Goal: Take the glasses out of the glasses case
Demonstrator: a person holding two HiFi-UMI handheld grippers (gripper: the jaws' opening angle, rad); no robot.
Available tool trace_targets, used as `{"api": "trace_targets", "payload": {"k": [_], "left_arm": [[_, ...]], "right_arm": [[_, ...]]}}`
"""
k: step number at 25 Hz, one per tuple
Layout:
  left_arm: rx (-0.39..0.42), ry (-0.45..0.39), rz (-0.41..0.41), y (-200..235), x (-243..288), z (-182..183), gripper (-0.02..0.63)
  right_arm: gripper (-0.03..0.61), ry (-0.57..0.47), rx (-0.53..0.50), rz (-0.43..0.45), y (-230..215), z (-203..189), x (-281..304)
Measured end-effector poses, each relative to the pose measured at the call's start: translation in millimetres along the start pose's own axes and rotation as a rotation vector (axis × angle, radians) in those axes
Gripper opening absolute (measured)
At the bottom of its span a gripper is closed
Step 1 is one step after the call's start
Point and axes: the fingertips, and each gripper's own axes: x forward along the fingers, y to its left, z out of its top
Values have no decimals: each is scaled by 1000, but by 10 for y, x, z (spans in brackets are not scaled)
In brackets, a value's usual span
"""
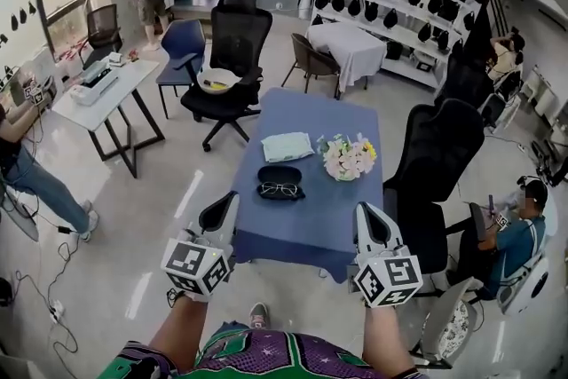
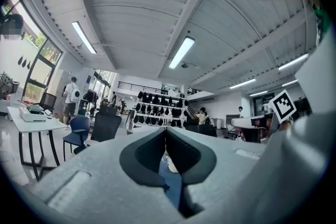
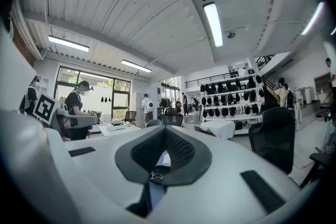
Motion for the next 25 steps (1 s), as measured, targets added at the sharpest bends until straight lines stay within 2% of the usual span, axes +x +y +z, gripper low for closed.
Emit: {"api": "trace_targets", "payload": {"k": [15,25], "left_arm": [[-23,-10,-84,538,589,48,15],[-47,-3,-99,580,754,-50,15]], "right_arm": [[2,-7,-41,-58,89,168,655],[2,2,-53,-73,24,148,704]]}}
